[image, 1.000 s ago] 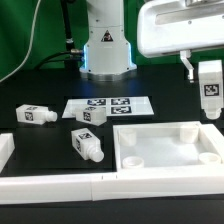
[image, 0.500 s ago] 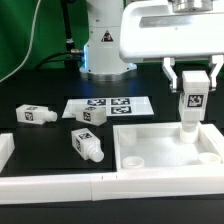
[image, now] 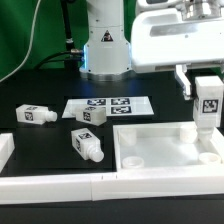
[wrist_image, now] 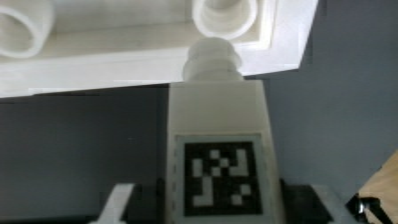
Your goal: Assemble one leg
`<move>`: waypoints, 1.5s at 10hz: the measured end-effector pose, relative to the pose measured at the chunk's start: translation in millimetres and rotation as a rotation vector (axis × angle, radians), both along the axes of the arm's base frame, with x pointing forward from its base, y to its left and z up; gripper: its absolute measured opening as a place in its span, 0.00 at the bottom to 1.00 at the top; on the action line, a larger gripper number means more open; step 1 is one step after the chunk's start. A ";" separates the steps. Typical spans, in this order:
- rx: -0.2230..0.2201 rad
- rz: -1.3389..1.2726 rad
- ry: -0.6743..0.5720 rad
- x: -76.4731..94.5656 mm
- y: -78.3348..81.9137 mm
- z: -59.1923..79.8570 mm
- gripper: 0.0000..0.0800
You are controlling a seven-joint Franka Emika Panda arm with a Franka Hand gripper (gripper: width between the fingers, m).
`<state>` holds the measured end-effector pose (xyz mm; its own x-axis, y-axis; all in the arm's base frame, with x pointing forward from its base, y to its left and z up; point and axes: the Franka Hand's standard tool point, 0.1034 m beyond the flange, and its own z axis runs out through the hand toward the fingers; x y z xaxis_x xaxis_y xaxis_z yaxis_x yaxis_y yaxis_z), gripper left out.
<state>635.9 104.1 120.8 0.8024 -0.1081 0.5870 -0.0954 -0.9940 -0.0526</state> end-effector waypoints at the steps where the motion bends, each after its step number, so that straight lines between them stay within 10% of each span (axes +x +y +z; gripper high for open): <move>1: 0.005 -0.013 -0.032 1.4 0.9 -4.6 0.36; 15: -0.025 0.009 -0.035 -1.5 10.9 -29.4 0.36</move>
Offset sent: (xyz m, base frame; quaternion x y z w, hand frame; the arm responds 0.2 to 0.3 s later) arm 0.0000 0.0000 0.0000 0.0000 0.0000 0.0000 1.0000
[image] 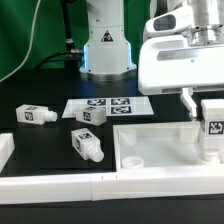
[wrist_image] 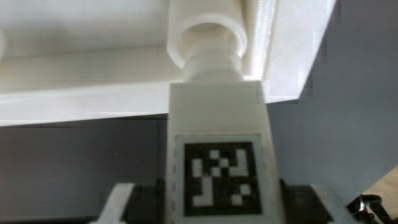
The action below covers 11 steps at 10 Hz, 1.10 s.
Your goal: Assemble one leg
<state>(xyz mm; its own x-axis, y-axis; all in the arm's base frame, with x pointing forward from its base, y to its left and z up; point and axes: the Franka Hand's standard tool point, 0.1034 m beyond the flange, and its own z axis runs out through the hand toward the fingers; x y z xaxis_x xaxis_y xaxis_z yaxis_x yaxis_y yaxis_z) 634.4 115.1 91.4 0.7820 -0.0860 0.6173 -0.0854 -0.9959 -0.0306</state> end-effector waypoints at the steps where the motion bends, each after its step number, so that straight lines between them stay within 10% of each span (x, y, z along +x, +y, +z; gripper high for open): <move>1: 0.000 0.002 -0.001 -0.2 1.0 0.0 0.36; 11: -0.036 0.022 0.011 -1.9 -9.0 -3.6 0.36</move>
Offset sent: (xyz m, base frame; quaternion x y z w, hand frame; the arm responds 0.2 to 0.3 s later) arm -0.0177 -0.0003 -0.0043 -0.0227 -0.0547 -0.0041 0.9982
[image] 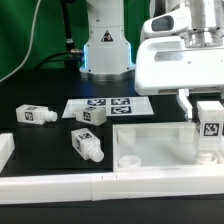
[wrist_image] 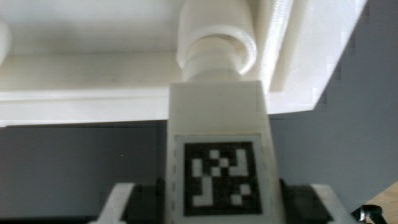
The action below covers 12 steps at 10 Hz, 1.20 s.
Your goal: Assemble one leg
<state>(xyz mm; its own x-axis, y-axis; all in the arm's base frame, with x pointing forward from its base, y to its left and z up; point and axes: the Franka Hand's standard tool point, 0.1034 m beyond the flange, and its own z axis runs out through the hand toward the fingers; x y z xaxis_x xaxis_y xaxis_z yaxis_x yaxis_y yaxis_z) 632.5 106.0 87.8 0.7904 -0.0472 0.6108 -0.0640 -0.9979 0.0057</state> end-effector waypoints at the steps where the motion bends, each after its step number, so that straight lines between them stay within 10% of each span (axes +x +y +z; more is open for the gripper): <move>1: -0.002 0.001 0.005 -1.2 0.2 -3.2 0.36; 9: -0.013 0.012 0.015 -4.4 3.4 -15.0 0.36; 11: -0.014 0.013 0.020 -5.0 3.3 -16.1 0.68; 12: -0.015 0.014 0.020 -5.0 3.2 -16.2 0.68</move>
Offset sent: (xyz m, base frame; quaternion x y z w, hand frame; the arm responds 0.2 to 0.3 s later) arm 0.0018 0.0049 -0.0080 -0.0027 0.0137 0.0081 0.9999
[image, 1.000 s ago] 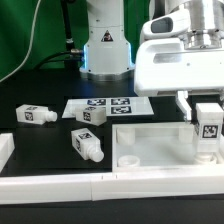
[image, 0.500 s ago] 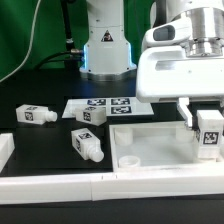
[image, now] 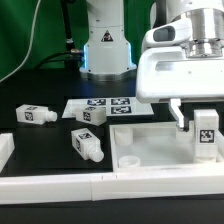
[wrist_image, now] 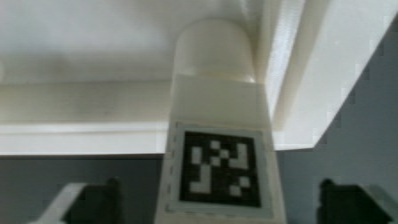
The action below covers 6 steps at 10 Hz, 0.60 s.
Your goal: Assemble one leg
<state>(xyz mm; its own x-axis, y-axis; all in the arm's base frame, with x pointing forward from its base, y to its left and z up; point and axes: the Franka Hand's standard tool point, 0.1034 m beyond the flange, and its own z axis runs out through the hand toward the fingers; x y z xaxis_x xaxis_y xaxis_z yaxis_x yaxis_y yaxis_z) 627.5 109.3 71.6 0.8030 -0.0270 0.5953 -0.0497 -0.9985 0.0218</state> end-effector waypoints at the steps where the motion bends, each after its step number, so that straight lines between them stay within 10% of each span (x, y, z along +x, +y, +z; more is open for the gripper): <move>1: 0.000 0.001 0.018 -1.3 0.0 -2.0 0.77; 6: 0.052 -0.005 0.304 1.5 7.3 16.1 0.81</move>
Offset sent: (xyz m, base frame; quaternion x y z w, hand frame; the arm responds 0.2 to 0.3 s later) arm -0.0098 0.0100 0.0232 0.0426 -0.0950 0.0215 0.9943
